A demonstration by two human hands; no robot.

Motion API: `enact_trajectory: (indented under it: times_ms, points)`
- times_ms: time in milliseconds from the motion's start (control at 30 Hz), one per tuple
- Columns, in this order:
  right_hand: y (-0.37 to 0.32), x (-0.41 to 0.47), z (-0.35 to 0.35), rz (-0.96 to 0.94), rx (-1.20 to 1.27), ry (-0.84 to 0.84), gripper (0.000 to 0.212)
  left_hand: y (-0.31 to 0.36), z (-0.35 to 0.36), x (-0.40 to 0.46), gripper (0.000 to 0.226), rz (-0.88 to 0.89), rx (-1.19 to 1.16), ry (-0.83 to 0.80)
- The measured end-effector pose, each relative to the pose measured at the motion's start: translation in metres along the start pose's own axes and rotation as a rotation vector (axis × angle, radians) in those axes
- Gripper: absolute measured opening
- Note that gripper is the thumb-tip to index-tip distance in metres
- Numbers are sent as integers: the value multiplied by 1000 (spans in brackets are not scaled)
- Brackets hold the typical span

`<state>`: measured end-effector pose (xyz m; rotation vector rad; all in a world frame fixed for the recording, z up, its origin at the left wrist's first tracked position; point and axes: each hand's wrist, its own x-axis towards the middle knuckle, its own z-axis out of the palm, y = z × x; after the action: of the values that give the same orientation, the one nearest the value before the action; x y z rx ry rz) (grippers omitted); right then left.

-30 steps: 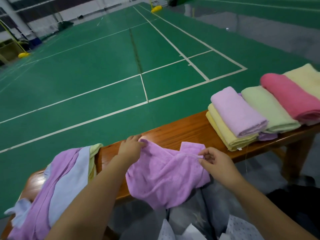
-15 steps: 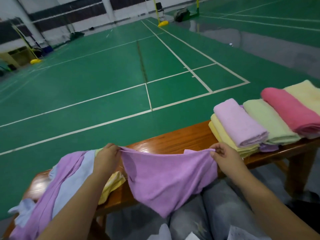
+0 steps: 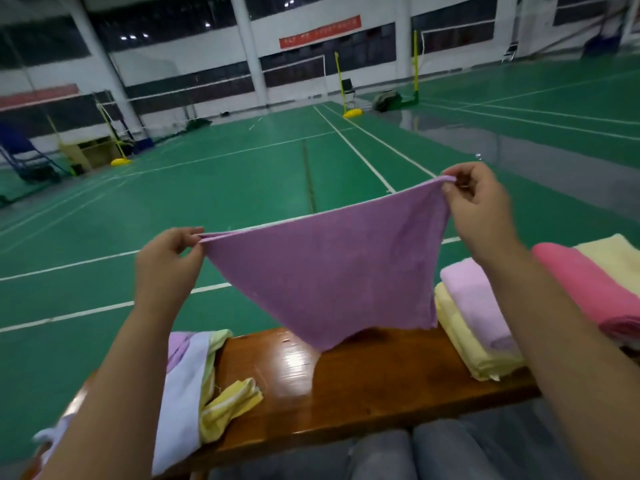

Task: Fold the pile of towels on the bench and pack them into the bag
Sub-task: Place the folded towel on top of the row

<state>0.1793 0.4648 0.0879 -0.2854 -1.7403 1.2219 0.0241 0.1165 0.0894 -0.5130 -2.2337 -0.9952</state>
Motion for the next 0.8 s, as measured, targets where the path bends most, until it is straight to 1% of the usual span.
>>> enact_trajectory:
  times_ms: [100, 167, 267, 300, 367, 433, 500, 533, 567, 633, 667, 700, 733, 767, 800]
  points:
    - [1, 5, -2, 3, 11, -4, 9, 8, -7, 1, 4, -12, 53, -35]
    - [3, 4, -4, 27, 33, -6, 9, 10, -9, 0, 6, -27, 28, -56]
    - [4, 3, -8, 84, 97, -20, 12, 8, -10, 0, 22, -70, -118, -54]
    - [4, 3, -10, 105, 123, -22, 16, 6, -10, 0, 28, -76, -192, -81]
    - [4, 5, -15, 137, 161, -23, 22, 5, -12, 1, 37, -85, -361, -187]
    - [1, 5, -19, 160, 204, -36, 23, 6, -14, -2, 36, -72, -394, -269]
    - [-7, 4, -24, 161, 272, -60, 22, 9, -18, -4, 30, -77, -400, -297]
    - [-12, 3, -27, 157, 317, -76, 21, 8, -21, -5, 30, -102, -492, -312]
    - [-16, 3, -31, 156, 368, -92, 20, 7, -25, -7, 29, -137, -654, -340]
    - [-23, 5, -38, 183, 466, -121, 19, 2, -30, -8, 12, -220, -1016, -412]
    - [-24, 6, -39, 219, 498, -131, 18, 1, -29, -10, 11, -287, -1127, -419]
    - [-23, 7, -40, 273, 513, -137, 17, -1, -23, -12, 17, -367, -1165, -409]
    - [-20, 8, -39, 348, 520, -143, 15, -3, -14, -15, 24, -455, -1134, -391]
    - [-13, 8, -36, 447, 525, -142, 15, -4, -3, -18, 26, -534, -1079, -378]
    - [-5, 6, -32, 563, 534, -140, 15, -4, 9, -23, 21, -607, -1018, -377]
